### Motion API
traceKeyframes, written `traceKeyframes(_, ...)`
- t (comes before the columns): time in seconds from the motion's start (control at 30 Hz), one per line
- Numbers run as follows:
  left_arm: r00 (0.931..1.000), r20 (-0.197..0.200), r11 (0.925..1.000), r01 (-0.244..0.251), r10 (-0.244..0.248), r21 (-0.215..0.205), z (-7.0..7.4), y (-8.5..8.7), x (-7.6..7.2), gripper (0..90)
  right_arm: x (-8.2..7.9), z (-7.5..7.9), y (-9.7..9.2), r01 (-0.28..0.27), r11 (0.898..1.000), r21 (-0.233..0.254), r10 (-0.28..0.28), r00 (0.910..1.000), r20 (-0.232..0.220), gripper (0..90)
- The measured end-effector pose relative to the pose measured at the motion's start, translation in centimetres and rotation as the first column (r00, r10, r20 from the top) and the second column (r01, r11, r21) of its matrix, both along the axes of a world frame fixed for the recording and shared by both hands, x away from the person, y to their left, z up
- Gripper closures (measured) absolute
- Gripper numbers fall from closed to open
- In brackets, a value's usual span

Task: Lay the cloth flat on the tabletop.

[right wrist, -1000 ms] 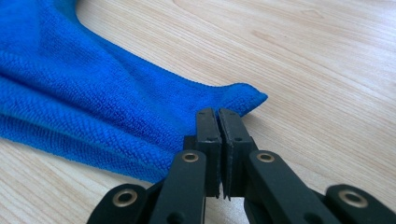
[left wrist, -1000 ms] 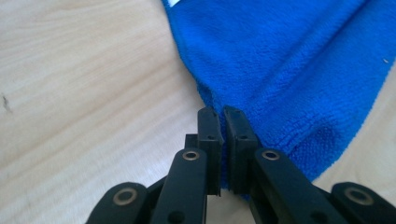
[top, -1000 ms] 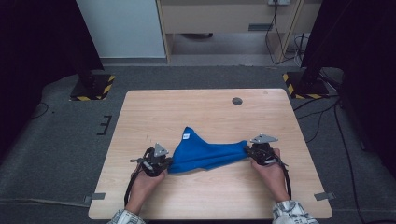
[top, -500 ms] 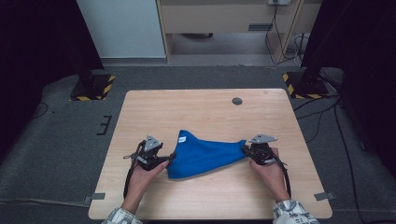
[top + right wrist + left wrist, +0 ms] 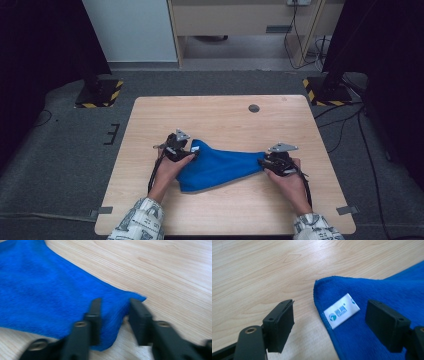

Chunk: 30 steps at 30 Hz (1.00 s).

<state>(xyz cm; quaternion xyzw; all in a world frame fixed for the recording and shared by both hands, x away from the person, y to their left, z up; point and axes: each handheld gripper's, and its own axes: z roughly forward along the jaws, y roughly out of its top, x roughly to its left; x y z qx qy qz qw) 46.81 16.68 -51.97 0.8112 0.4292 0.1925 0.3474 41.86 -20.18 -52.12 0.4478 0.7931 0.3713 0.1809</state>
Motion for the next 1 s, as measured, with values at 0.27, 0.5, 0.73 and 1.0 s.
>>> traceKeyframes(0.27,0.9996,-0.024,0.9999,-0.015,0.015,-0.002,-0.7,-0.2,0.7,23.5,1.1,0.4,-0.5,0.068,0.998,0.016,-0.068,0.9977,-0.004,29.2)
traceKeyframes(0.5,0.9996,-0.023,0.9998,0.013,-0.014,-0.011,-1.3,-0.7,0.4,32.7,1.2,-0.5,0.3,0.041,0.999,-0.009,-0.042,0.9977,-0.053,37.6)
traceKeyframes(0.73,0.9987,0.002,0.9983,0.051,-0.051,-0.028,-1.3,-1.3,-0.7,61.6,0.9,-0.8,0.8,0.038,0.998,-0.052,-0.04,0.9981,-0.046,48.7)
traceKeyframes(1.0,0.9975,-0.015,0.9975,0.069,-0.069,-0.018,-1.0,-2.0,-1.0,83.6,0.7,-0.8,1.3,-0.029,0.999,-0.02,0.028,0.9983,-0.051,82.9)
